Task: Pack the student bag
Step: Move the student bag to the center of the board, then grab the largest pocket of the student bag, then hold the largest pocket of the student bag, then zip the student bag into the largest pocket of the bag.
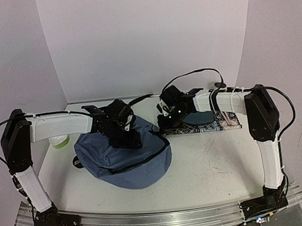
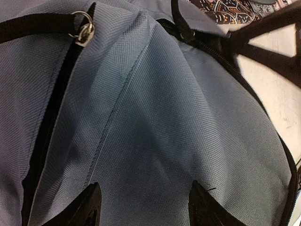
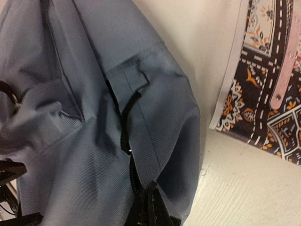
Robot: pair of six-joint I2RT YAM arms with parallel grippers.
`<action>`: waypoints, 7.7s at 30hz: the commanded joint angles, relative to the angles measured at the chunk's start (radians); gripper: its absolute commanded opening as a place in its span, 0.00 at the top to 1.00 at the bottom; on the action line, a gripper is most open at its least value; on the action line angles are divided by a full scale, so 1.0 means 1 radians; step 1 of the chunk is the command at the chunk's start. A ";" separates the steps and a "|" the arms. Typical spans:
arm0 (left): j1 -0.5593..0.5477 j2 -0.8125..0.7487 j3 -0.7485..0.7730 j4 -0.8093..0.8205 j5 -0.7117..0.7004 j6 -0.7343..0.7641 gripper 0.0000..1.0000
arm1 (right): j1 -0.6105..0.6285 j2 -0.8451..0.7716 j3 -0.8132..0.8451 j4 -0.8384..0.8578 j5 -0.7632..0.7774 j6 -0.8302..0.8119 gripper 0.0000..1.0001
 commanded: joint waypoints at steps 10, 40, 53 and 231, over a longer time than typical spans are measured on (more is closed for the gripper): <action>-0.015 -0.104 -0.111 0.018 0.103 0.058 0.36 | 0.089 -0.198 -0.199 -0.069 0.046 0.069 1.00; -0.210 -0.092 -0.167 0.033 0.066 0.007 0.36 | -0.010 0.257 0.361 -0.131 0.012 0.095 0.54; -0.215 -0.109 -0.184 0.033 0.062 -0.005 0.36 | -0.018 0.341 0.431 -0.132 -0.051 0.098 0.53; 0.102 0.393 0.586 0.143 0.030 -0.420 1.00 | 0.352 -0.619 -0.685 0.399 -0.141 -0.025 1.00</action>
